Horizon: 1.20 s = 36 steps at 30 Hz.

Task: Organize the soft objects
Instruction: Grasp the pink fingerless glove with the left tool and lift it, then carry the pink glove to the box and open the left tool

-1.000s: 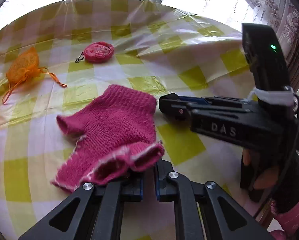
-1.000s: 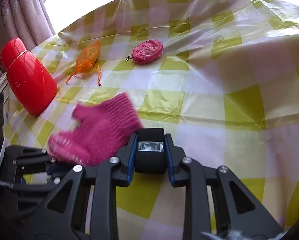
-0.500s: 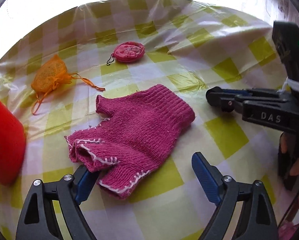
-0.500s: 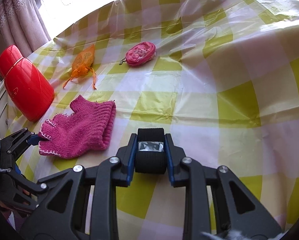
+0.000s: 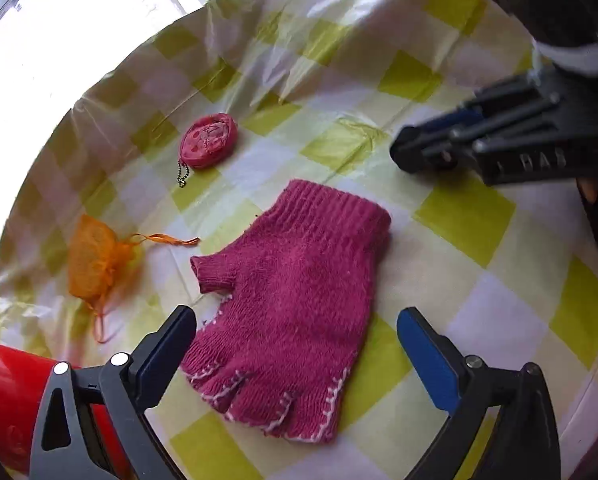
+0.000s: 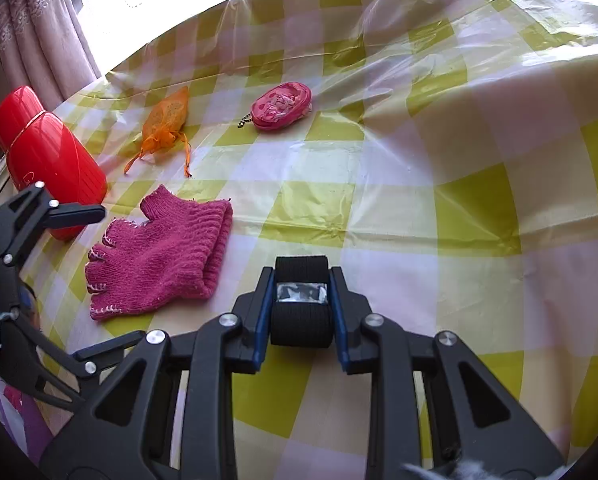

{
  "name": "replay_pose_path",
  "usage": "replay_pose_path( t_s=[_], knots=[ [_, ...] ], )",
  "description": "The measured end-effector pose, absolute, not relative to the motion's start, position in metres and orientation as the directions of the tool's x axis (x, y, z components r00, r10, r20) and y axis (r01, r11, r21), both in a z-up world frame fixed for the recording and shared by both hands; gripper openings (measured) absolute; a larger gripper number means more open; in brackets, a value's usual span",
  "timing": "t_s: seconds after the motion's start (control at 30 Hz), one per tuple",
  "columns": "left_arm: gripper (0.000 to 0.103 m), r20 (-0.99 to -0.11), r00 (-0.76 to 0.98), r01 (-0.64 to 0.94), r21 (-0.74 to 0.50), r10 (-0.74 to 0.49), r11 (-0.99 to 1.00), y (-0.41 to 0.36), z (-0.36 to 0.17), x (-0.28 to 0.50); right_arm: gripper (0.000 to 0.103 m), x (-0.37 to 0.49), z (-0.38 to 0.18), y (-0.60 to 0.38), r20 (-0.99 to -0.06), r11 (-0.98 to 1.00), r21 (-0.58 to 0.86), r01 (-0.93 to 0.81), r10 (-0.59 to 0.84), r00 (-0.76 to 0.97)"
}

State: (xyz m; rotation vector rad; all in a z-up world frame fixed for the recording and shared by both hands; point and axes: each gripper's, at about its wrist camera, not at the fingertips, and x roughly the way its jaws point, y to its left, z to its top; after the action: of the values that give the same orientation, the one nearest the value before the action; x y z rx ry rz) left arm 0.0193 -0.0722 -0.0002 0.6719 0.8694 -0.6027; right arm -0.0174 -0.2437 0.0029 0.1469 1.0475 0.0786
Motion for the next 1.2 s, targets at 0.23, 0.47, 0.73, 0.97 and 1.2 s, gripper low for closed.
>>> replay_pose_path(
  t_s=[0.23, 0.47, 0.73, 0.97, 1.2],
  knots=[
    [0.073, -0.843, 0.438, 0.586, 0.004, -0.312, 0.811, -0.057, -0.009, 0.053, 0.031, -0.018, 0.003, -0.243, -0.857, 0.988, 0.156, 0.007, 0.132, 0.498],
    [0.020, -0.800, 0.507, 0.498, -0.029, -0.319, 0.866, -0.048, -0.006, -0.027, 0.031, -0.018, 0.004, -0.243, -0.858, 0.989, 0.148, 0.005, 0.126, 0.498],
    [0.020, -0.762, 0.581, 0.374, -0.061, -0.285, 0.925, -0.015, 0.030, -0.070, 0.030, -0.054, 0.025, -0.216, -0.849, 0.990, 0.144, -0.001, 0.124, 0.514],
    [0.021, -0.561, 0.784, 0.300, -0.033, -0.266, 0.954, 0.005, 0.114, -0.117, 0.030, -0.130, 0.111, -0.169, -0.719, 0.994, 0.072, -0.079, 0.107, 0.687],
    [0.021, -0.410, 0.868, 0.315, 0.019, -0.280, 0.949, 0.008, 0.154, -0.172, 0.030, -0.169, 0.193, -0.141, -0.567, 0.994, -0.007, -0.107, 0.084, 0.819]
  ],
)
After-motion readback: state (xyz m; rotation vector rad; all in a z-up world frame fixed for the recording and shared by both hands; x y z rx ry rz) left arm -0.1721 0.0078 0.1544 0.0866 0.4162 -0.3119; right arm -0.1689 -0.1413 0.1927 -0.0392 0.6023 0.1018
